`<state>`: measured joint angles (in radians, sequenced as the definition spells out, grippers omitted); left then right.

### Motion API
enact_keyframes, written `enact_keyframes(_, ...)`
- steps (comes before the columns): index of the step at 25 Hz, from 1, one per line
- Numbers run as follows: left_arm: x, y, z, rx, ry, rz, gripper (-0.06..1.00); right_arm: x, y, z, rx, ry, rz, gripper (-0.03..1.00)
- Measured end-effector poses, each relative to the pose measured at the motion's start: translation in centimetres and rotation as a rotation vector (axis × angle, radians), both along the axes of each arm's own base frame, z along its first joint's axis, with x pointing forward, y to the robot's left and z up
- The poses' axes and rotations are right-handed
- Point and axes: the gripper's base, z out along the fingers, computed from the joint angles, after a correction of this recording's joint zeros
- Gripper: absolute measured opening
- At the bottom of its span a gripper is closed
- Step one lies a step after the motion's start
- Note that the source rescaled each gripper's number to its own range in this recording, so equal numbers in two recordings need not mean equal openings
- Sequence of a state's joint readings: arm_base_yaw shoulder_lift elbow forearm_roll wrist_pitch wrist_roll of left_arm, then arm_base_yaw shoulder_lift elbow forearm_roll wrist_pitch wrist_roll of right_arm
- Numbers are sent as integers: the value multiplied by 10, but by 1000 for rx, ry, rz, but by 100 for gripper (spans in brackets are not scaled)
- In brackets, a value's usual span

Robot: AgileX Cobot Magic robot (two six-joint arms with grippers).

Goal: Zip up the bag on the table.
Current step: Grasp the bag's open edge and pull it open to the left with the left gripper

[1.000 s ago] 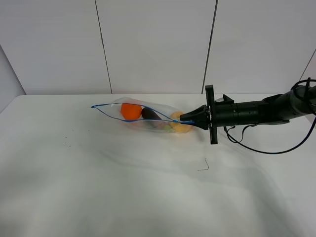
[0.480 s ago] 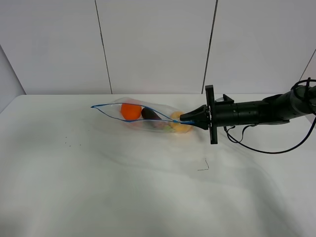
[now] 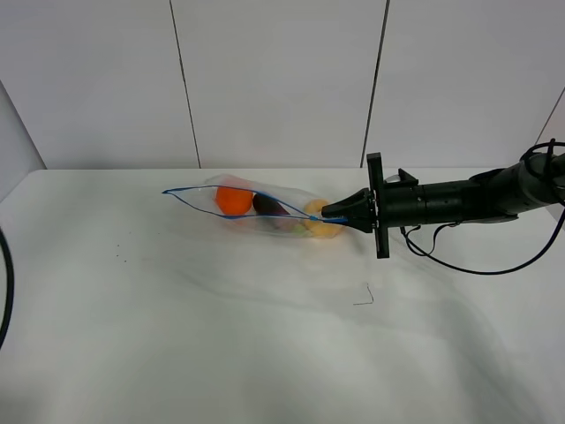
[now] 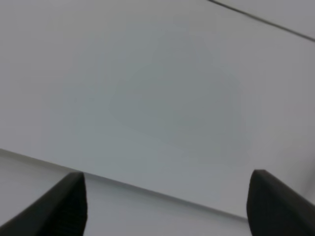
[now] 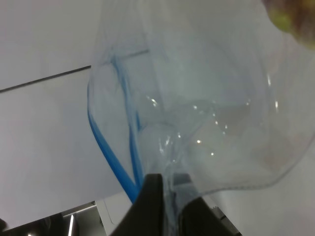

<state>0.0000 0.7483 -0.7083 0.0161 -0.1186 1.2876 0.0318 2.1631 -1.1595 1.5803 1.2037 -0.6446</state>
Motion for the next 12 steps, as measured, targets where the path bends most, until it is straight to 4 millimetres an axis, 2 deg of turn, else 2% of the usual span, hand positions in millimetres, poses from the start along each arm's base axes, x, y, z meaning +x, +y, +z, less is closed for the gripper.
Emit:
enact_keyframes(4, 30, -3, 0, 45, -117, -12, 100, 0, 0, 0, 0, 0, 0, 0)
enact_keyframes(6, 43, -13, -5, 52, -124, -62, 100, 0, 0, 0, -1, -1, 1, 0)
enact_keyframes(8, 53, -27, -12, 33, -103, -131, 100, 0, 0, 0, -2, -1, 2, 0)
enact_keyframes(12, 66, -71, -34, -16, -2, -311, 99, 0, 0, 0, -2, -1, 3, 0)
